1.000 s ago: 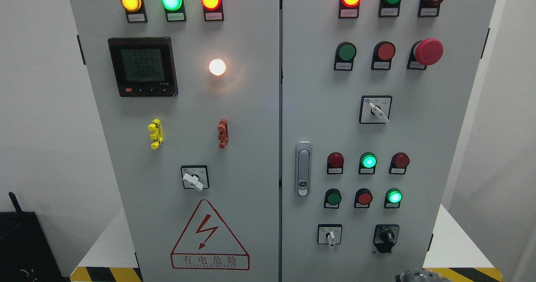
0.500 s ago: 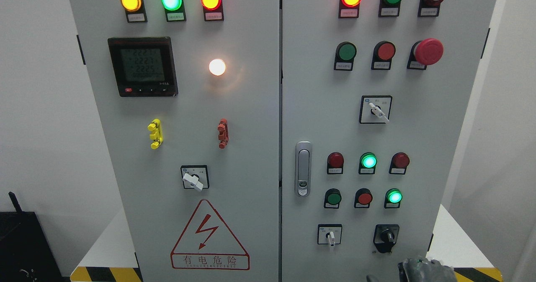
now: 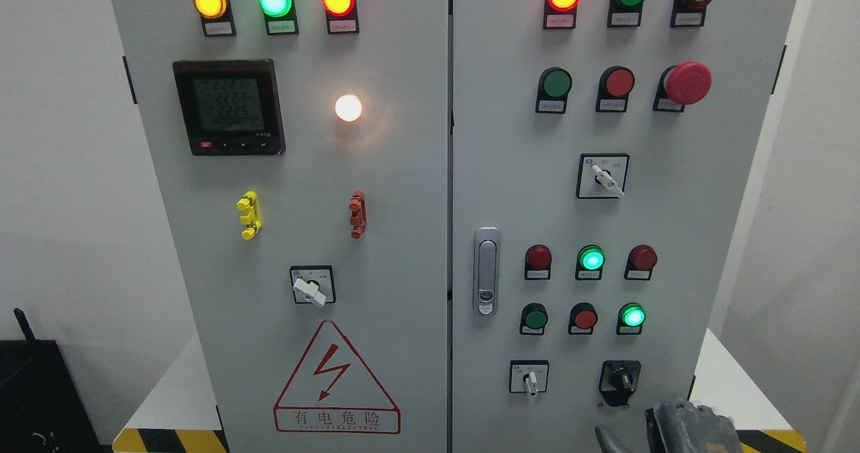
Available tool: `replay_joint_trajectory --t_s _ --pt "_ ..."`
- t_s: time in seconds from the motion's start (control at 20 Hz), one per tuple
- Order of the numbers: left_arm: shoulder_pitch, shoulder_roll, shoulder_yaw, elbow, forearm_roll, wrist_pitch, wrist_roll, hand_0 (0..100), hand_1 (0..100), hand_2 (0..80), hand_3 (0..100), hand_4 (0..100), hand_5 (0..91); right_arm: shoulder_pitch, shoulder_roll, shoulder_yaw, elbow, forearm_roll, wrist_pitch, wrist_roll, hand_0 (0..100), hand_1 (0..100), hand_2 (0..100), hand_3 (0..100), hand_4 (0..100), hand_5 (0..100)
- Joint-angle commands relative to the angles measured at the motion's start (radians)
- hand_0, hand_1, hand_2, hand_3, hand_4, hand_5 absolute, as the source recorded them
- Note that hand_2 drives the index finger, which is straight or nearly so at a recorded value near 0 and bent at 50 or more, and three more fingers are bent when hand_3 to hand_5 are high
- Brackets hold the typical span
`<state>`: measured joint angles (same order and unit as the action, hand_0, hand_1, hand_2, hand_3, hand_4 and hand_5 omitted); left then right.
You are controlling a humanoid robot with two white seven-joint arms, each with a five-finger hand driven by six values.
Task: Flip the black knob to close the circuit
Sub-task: 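Raise the right hand up toward the black rotary knob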
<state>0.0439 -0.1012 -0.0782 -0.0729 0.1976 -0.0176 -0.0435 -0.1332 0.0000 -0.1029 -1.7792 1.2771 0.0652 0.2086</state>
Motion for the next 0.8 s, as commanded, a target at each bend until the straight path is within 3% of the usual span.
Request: replay_joint_trajectory --t_s 0.0,0.75 --pt "-0.001 0.000 0.000 -0.001 0.000 -0.001 0.001 12 56 0.0 0 0 0.0 -0.025 -0.029 -0.027 0.064 -0.005 0.001 0.000 0 0 95 100 85 82" --pt "-0.001 0.000 0.000 0.001 0.000 -0.001 0.001 12 56 0.0 0 0 0.0 -0.074 -0.048 -0.037 0.103 -0.007 0.016 -0.005 0 0 95 100 85 82"
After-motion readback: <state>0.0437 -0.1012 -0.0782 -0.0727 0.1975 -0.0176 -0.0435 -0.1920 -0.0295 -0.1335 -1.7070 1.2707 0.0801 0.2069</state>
